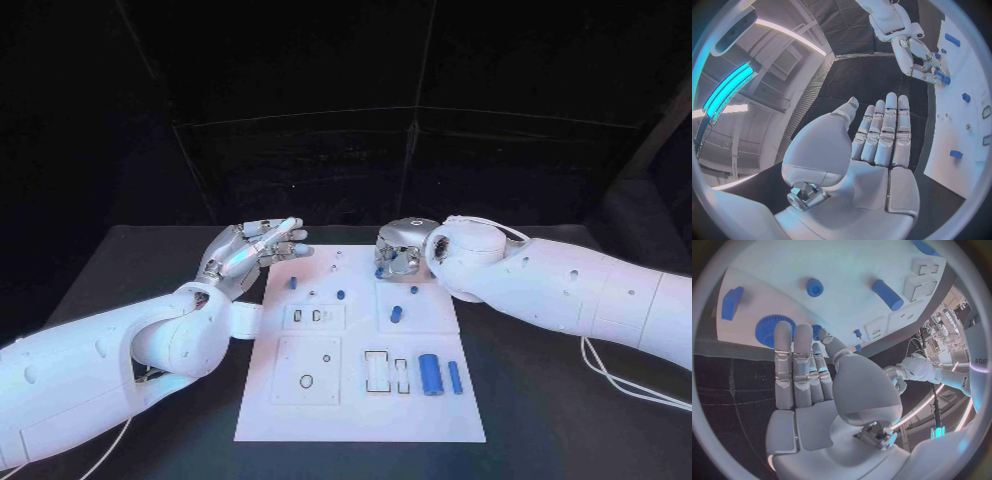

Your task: Assemble the parts on the task board

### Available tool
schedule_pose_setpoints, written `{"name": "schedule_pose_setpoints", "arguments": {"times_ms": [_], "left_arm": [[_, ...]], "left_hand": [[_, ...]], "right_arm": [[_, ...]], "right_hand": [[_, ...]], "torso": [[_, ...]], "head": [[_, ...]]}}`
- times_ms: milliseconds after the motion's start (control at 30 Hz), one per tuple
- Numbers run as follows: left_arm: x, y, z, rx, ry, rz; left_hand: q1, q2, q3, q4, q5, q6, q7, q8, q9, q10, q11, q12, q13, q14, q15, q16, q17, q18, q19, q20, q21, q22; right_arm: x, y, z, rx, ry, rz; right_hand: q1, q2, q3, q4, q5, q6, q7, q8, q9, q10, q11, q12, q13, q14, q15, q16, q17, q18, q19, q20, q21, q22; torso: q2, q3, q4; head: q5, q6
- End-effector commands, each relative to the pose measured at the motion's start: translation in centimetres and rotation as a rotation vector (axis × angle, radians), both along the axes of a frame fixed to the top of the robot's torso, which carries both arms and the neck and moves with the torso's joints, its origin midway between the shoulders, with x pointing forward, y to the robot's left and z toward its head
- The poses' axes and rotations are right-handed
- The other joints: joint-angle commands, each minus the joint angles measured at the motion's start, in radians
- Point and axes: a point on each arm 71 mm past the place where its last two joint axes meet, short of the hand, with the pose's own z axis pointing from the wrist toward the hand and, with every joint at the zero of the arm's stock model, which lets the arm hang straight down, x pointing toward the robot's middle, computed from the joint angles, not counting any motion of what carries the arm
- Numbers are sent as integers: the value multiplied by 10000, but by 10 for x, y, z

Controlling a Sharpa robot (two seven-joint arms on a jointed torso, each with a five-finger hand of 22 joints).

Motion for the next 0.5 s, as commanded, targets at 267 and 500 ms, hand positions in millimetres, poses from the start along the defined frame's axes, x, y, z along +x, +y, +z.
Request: {"name": "schedule_pose_setpoints", "arguments": {"times_ms": [267, 500], "left_arm": [[-1, 0, 1, -75, 9, -152], [-1, 1, 1, -63, 23, -144]], "left_hand": [[-131, 5, 70, 14, 24, 30, 4, -37, -16, 73, 15, -37, -13, 53, 3, -72, 16, 59, 101, -4, -47, -12], [-131, 5, 70, 14, 24, 30, 4, -37, -16, 73, 15, -37, -13, 53, 3, -72, 16, 59, 101, -4, -47, -12]], "right_arm": [[1, 1, -1, -295, 248, 95], [1, 2, -2, -305, 308, 114]], "right_hand": [[-179, -38, 424, 14, -60, 100, 25, -46, -6, 77, 12, -6, -12, -90, -1, 224, 112, 175, -138, 24, 349, 305], [-233, -56, 582, 34, -80, 121, 28, -41, -3, 98, 14, -11, -10, -120, -3, 289, 144, 165, -161, 30, 465, 421]], "torso": [[48, 6, 4], [96, -2, 16]], "head": [[19, -74], [-4, -92]]}}
